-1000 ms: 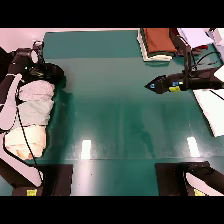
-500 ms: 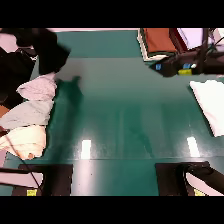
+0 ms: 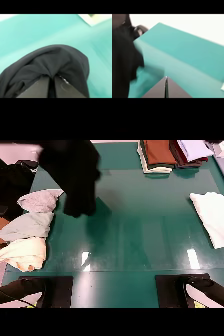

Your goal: Fold the shirts.

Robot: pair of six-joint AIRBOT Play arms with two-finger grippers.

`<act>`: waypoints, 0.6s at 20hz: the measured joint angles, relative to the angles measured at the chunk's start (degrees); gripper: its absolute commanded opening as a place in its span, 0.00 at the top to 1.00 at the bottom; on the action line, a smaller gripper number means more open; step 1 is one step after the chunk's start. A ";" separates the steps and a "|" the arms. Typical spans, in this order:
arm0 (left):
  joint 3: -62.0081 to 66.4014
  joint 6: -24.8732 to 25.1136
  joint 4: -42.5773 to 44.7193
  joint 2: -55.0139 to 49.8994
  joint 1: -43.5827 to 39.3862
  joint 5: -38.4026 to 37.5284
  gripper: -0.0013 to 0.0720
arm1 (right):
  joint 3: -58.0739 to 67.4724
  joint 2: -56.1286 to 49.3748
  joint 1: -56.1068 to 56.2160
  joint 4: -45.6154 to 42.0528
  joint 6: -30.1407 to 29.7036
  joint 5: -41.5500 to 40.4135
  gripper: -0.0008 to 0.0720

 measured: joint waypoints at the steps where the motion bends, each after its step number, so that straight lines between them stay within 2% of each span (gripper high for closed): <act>1: -2.19 0.15 -0.98 -1.05 -3.17 0.15 0.58 | 1.38 0.02 -0.83 -0.50 0.37 0.37 0.96; 2: -4.11 0.24 -2.29 -2.25 -5.81 1.03 0.18 | 2.34 0.02 -1.60 -0.90 0.87 0.85 0.96; 5: -7.91 0.90 -6.05 -6.40 -11.10 5.09 0.18 | 4.04 0.00 -3.28 -1.57 2.27 3.04 0.96; 7: -8.96 1.01 -6.47 -8.02 -10.75 7.26 0.18 | 4.50 -0.04 -3.87 -1.79 2.82 4.59 0.96; 12: -13.31 -2.67 -8.94 -9.55 1.11 6.27 0.18 | 4.94 -0.17 -4.37 -2.01 3.26 7.30 0.96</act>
